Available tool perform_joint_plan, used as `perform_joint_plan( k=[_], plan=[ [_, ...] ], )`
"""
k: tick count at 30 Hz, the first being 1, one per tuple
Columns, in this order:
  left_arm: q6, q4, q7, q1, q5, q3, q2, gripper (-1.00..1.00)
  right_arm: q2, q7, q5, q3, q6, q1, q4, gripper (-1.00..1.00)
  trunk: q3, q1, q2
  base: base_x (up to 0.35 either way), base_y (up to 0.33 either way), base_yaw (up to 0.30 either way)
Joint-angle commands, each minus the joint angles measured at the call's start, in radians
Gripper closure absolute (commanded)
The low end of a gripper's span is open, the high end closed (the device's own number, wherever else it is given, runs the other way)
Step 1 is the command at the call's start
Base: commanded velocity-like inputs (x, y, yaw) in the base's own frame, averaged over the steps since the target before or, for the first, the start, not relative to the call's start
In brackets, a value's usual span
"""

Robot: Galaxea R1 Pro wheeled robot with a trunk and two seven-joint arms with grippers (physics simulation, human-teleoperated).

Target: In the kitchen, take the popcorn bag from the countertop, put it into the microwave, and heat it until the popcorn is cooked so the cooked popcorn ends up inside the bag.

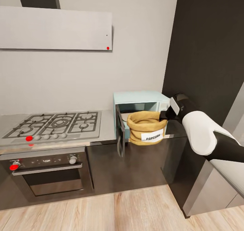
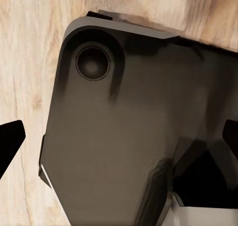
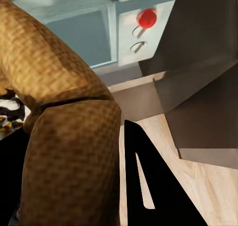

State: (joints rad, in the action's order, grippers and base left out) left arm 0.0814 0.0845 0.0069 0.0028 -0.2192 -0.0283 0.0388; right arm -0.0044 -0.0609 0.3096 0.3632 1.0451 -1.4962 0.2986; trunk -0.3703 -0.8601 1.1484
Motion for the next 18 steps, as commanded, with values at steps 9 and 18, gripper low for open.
perform_joint_plan(
  k=[9, 18],
  plan=[
    [0.001, 0.000, 0.001, 0.000, -0.003, 0.000, 0.001, -1.00, -0.002, -0.007, -0.003, 0.008, 0.002, -0.001, 0.004, 1.00, -0.001, 0.000, 0.001, 0.069, 0.000, 0.000],
    [0.001, 0.000, 0.001, 0.000, -0.003, 0.000, 0.000, -1.00, -0.002, -0.007, -0.003, 0.007, 0.002, -0.001, 0.004, 1.00, -0.001, 0.000, 0.001, 0.290, 0.000, 0.000]
  ],
)
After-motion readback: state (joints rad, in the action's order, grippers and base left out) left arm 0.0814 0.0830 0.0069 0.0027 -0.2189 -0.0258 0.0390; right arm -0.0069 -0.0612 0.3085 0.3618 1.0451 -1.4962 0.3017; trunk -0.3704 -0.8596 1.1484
